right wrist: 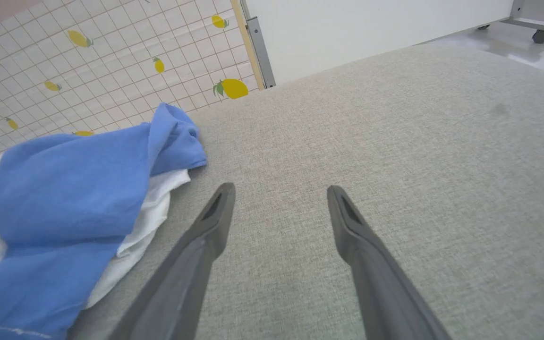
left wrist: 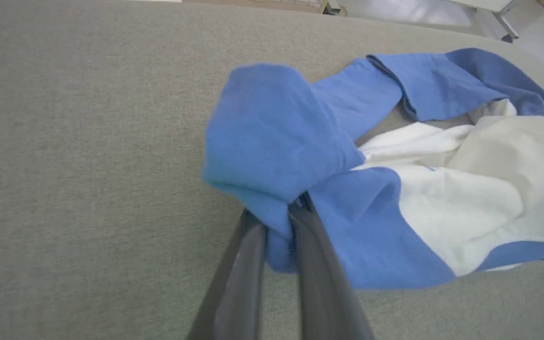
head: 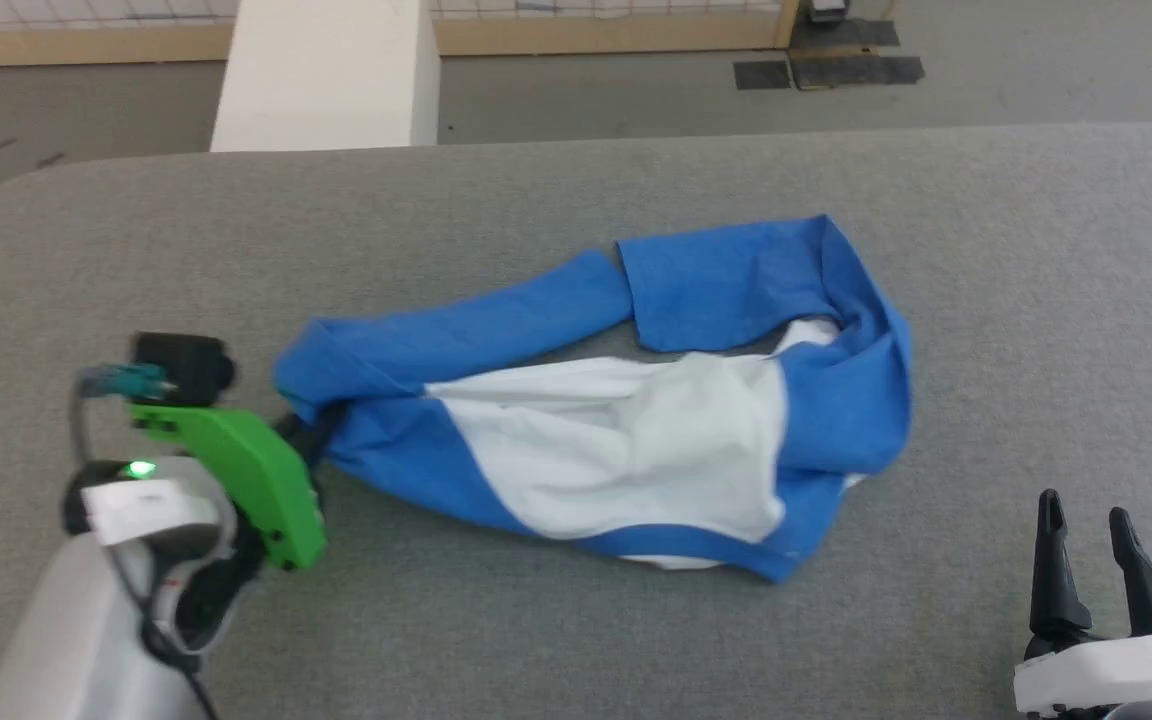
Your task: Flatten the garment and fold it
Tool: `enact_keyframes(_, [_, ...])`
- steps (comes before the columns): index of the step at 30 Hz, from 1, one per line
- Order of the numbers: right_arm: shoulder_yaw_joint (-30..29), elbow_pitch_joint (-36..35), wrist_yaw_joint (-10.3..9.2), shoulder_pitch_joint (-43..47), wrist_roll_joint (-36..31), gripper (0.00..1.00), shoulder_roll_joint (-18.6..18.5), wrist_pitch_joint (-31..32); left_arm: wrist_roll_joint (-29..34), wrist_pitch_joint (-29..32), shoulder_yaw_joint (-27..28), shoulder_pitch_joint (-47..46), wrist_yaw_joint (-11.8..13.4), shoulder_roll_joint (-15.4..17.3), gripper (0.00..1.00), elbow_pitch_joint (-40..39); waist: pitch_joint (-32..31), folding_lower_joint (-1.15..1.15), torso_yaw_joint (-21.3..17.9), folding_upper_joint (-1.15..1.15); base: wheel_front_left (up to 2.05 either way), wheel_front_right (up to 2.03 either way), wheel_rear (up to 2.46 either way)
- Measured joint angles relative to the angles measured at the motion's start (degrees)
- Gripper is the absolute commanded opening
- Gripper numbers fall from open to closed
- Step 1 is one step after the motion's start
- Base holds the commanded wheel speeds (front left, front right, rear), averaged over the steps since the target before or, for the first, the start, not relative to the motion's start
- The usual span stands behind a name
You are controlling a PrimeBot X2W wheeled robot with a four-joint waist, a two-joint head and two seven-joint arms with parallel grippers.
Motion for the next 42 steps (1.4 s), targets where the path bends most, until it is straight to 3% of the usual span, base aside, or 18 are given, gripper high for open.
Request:
enact_keyframes(7, [-0.2,0.3,0.00,0.9,-0.1,1.00,0.0,0.0,-2.6,0.6,6.3,8.0,3.9,3.0,0.00,-7.9,-1.2,0.00,3.0,0.00,0.00,0.00,0.00])
enact_keyframes(12, [0.1,0.7,0.00,1.0,-0.5,1.00,0.0,0.1,-3.4,-0.1,5.0,14.7,4.9,1.1,0.03,-5.8,-1.5,0.00,4.7,0.00,0.00,0.00,0.00])
enact_keyframes(13, [0.2,0.7,0.00,1.0,-0.5,1.00,0.0,0.3,-3.4,-1.5,4.8,15.3,4.9,0.1,0.30,-5.1,-1.5,0.00,5.0,0.00,0.00,0.00,0.00])
enact_keyframes(14, [0.3,0.7,0.00,1.0,-0.6,1.00,0.0,0.5,-3.4,-3.4,4.8,15.5,4.9,-0.9,1.00,-4.5,-1.5,0.00,5.3,0.00,0.00,0.00,0.00])
enact_keyframes(18, [0.0,0.5,0.00,1.0,-1.0,1.00,0.0,0.8,-5.6,-10.1,6.0,15.4,4.0,-5.8,1.00,-3.9,-1.4,0.00,6.0,0.00,0.00,0.00,0.00])
enact_keyframes(23, [-0.5,0.0,0.00,1.0,-1.1,1.00,0.0,1.2,-5.4,-16.1,7.5,15.4,2.9,-6.5,1.00,-8.3,-1.3,0.00,6.7,0.00,0.00,0.00,0.00])
enact_keyframes(27, [-0.7,-0.1,0.00,1.0,-1.1,1.00,0.0,1.5,-4.7,-20.5,9.6,15.6,3.5,-7.5,1.00,-15.0,-1.4,0.00,7.2,0.00,0.00,0.00,0.00])
enact_keyframes(33, [-0.6,-0.2,0.00,1.0,-1.1,1.00,0.0,1.6,3.5,-30.5,11.2,17.6,6.5,-8.4,1.00,-20.0,-1.4,0.00,7.5,0.00,0.00,0.00,0.00])
enact_keyframes(38, [-0.2,-1.4,0.00,1.0,-2.0,1.00,0.0,2.3,10.2,-40.0,8.3,19.8,6.5,-11.1,1.00,-16.1,-1.4,0.00,7.5,0.00,0.00,0.00,0.00])
enact_keyframes(42, [0.2,-5.1,0.00,0.8,-4.0,1.00,0.0,4.5,14.3,-43.5,5.8,20.5,7.0,-13.2,1.00,-12.4,-1.4,-0.01,7.7,0.00,0.00,0.00,0.00])
